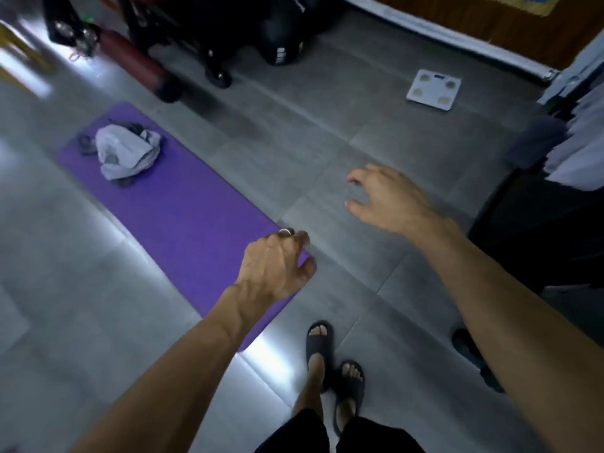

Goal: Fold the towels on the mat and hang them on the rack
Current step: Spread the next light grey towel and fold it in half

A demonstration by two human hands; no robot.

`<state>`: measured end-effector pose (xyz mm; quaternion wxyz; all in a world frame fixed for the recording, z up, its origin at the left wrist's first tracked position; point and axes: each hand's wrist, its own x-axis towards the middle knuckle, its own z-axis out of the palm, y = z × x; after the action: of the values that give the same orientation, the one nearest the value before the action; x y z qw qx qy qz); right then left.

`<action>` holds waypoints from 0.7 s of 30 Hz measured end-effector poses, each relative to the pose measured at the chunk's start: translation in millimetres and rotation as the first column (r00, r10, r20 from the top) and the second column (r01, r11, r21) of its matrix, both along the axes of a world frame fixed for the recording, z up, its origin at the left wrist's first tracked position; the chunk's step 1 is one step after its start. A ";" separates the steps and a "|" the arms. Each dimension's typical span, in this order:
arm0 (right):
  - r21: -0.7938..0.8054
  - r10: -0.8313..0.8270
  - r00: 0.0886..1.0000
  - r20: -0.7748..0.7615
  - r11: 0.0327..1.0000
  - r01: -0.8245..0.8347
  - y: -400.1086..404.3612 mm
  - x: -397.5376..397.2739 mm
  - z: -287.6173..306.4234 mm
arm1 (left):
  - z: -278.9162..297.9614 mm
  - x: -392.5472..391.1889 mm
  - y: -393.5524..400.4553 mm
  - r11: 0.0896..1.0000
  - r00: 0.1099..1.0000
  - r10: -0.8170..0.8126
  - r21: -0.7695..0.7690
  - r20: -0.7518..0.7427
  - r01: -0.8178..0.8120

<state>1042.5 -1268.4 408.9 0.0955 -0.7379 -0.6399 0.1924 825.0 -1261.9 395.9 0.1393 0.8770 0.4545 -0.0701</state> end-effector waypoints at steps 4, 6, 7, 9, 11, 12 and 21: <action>0.023 0.118 0.993 0.001 0.993 -0.118 3.3 -74.4 -5.6 | -2.7 -76.0 -25.8 0.996 0.996 0.092 -0.009 -0.013 -0.092; 0.024 0.166 0.986 0.003 0.986 -0.166 5.6 -117.3 -6.9 | -4.1 -117.6 -34.3 0.989 0.990 0.144 -0.014 0.001 -0.144; 0.020 0.191 0.982 -0.003 0.981 -0.191 7.3 -140.6 -7.2 | -5.2 -140.8 -37.6 0.985 0.985 0.171 -0.019 0.009 -0.170; 0.015 0.234 0.972 -0.007 0.972 -0.233 13.3 -189.8 -7.2 | -8.0 -189.9 -41.0 0.978 0.978 0.207 -0.024 0.016 -0.206; 0.010 0.253 0.967 0.005 0.967 -0.253 19.2 -240.4 -5.7 | -10.0 -241.5 -41.5 0.971 0.971 0.239 -0.033 0.027 -0.239; 0.011 0.258 0.966 0.005 0.966 -0.258 22.7 -266.2 -4.6 | -10.5 -268.3 -40.3 0.967 0.967 0.254 -0.037 0.027 -0.253; 0.062 0.360 0.933 0.004 0.931 -0.360 72.1 -485.9 -5.2 | -3.8 -488.2 -18.4 0.921 0.922 0.388 -0.031 0.018 -0.387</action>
<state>556.6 -1196.3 403.7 0.0839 -0.6041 -0.7695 0.1895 336.9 -1280.3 392.1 0.1675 0.7687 0.6162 -0.0367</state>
